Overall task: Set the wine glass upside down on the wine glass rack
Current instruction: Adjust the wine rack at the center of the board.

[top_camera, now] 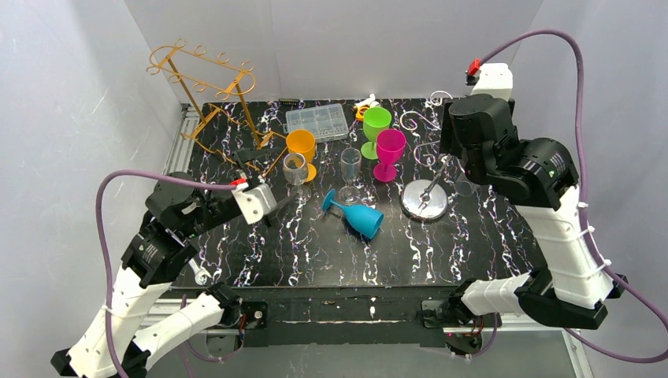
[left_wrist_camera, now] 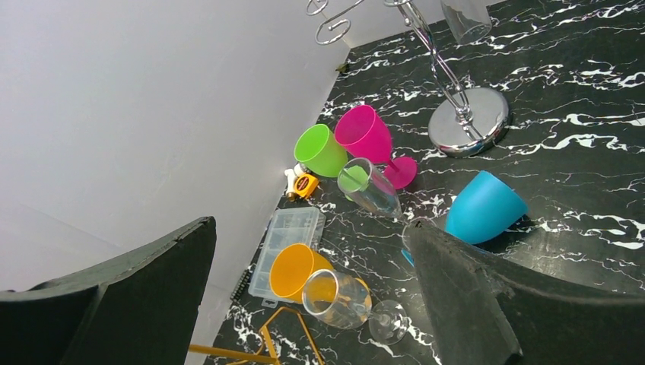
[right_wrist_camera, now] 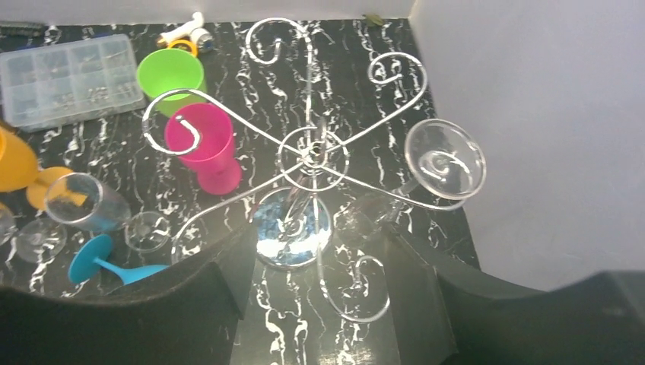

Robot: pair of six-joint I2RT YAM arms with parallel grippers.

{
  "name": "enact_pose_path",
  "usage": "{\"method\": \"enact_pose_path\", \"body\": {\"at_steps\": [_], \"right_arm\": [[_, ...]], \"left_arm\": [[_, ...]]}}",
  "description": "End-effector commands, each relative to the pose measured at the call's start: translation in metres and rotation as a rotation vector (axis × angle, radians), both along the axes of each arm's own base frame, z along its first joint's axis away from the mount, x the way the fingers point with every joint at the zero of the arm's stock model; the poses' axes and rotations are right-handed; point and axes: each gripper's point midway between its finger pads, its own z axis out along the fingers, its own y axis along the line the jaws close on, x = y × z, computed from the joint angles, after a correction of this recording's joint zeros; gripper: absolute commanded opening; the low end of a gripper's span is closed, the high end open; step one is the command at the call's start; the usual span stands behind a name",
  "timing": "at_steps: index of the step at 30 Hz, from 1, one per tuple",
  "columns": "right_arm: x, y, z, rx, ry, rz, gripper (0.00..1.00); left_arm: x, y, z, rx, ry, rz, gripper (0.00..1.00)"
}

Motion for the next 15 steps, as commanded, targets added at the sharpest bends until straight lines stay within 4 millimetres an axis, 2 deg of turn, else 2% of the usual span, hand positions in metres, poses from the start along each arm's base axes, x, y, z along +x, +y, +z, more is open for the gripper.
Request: {"method": "enact_pose_path", "body": {"at_steps": [1,8,15], "right_arm": [[0.017,-0.006,0.004,-0.045,-0.051,-0.071,0.68],[0.052,-0.005,-0.01,-0.024,-0.018,-0.065,0.67],[0.069,-0.007,-0.027,0.022,0.031,-0.032,0.63]], "left_arm": [[0.0,-0.009,0.01,-0.031,-0.007,-0.038,0.98],[0.014,-0.027,0.003,-0.067,0.091,-0.051,0.98],[0.02,-0.035,0.001,-0.071,0.101,-0.067,0.98]]}}
